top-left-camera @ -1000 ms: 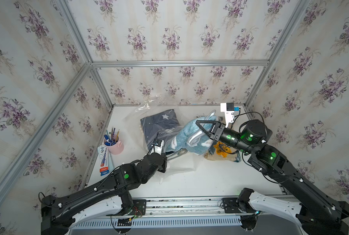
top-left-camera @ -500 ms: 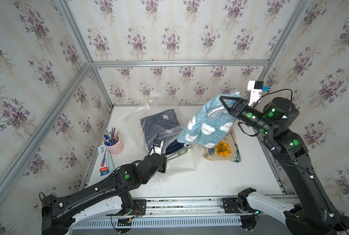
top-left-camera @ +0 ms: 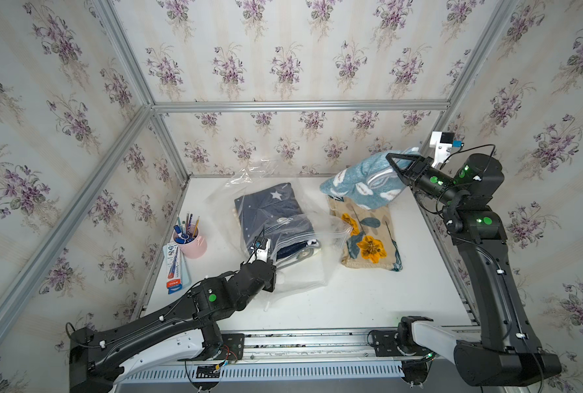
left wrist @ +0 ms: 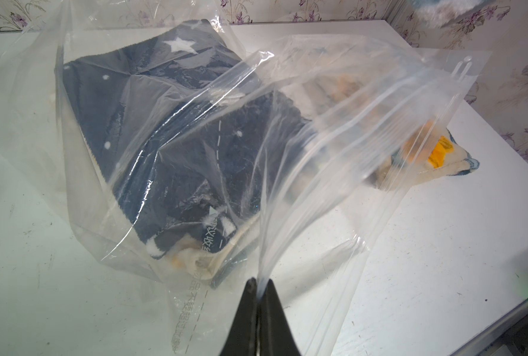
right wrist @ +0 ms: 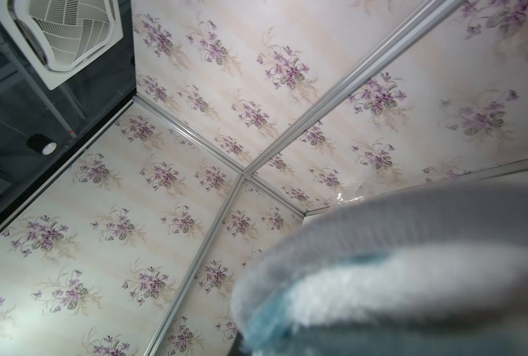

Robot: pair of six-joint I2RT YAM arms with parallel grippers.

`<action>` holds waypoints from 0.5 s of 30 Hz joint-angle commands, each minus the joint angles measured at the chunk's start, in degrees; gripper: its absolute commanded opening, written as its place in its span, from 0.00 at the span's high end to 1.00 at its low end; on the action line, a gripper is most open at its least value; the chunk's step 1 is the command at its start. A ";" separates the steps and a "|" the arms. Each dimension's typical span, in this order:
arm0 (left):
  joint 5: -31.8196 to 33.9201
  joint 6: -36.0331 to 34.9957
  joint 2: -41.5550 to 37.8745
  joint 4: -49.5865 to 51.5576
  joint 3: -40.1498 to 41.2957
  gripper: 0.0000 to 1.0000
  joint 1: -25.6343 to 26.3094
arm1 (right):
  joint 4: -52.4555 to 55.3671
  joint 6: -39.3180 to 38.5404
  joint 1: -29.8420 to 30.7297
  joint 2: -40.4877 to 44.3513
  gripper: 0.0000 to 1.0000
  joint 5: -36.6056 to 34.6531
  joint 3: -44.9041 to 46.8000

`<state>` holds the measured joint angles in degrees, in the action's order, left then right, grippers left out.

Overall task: Take the blanket out of the vacuum bag
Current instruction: Place the blanket at the center of the board.

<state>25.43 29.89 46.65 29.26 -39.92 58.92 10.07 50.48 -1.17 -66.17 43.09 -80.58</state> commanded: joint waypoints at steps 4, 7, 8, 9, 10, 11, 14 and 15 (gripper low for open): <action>1.12 -0.75 -0.11 -1.66 -0.15 0.92 -0.03 | -10.42 3.49 -4.07 0.99 1.00 6.47 7.75; 1.11 -1.25 0.16 -1.92 -0.33 0.91 -0.03 | -11.38 2.81 -4.63 1.33 1.00 5.75 10.72; 1.11 -1.54 0.24 -1.97 -0.34 0.91 -0.03 | -11.52 2.63 -4.66 1.15 1.00 5.61 11.31; 1.03 -1.79 0.43 -2.09 -0.33 0.91 -0.03 | -11.79 2.48 -4.68 0.90 1.00 5.69 11.92; 1.10 -2.03 0.50 -2.31 -0.33 0.91 -0.03 | -11.87 2.24 -4.72 0.43 1.00 5.40 12.37; 1.11 -2.33 0.64 -2.44 -0.33 0.91 -0.03 | -11.76 1.87 -4.72 -0.11 1.00 5.02 12.67; 1.28 -3.31 1.46 -3.34 -0.58 0.91 -0.03 | -10.96 0.21 -4.72 -3.40 1.00 3.59 11.42; 1.37 -3.66 1.94 -3.65 -0.74 0.91 -0.05 | -10.66 -0.26 -4.72 -5.13 1.00 3.20 10.31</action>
<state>25.58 27.86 47.97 27.92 -40.05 58.92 1.65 52.12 -5.85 -69.08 47.62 -68.84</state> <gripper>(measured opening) 0.089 0.063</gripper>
